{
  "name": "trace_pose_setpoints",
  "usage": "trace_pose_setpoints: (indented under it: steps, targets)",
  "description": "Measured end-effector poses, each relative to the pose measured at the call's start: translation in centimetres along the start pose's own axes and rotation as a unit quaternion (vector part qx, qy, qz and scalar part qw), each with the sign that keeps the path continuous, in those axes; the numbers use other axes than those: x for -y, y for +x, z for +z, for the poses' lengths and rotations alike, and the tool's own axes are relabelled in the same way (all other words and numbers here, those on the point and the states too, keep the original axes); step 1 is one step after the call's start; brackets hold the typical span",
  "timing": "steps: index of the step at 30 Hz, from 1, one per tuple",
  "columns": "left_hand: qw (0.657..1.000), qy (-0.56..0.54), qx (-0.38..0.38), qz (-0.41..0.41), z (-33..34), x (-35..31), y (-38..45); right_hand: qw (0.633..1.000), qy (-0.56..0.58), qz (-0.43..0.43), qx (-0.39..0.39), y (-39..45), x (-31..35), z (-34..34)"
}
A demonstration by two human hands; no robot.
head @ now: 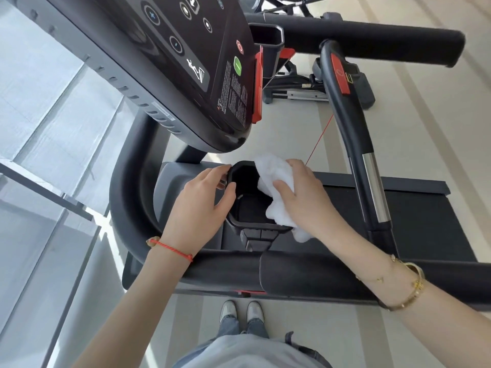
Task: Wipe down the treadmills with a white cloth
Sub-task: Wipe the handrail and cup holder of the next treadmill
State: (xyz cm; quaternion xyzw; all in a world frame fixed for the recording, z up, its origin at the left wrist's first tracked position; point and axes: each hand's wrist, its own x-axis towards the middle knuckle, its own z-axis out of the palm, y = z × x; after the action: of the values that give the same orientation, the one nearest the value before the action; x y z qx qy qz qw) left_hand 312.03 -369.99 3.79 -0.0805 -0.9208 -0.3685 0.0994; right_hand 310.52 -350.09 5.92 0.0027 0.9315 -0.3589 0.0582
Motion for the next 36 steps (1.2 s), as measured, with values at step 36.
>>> trace_pose_setpoints:
  steps: [36]
  targets:
    - [1.0, -0.002, -0.016, -0.007, -0.2, 0.2, 0.1, 0.903, -0.261, -0.254, 0.227, -4.3, 2.4, -1.1]
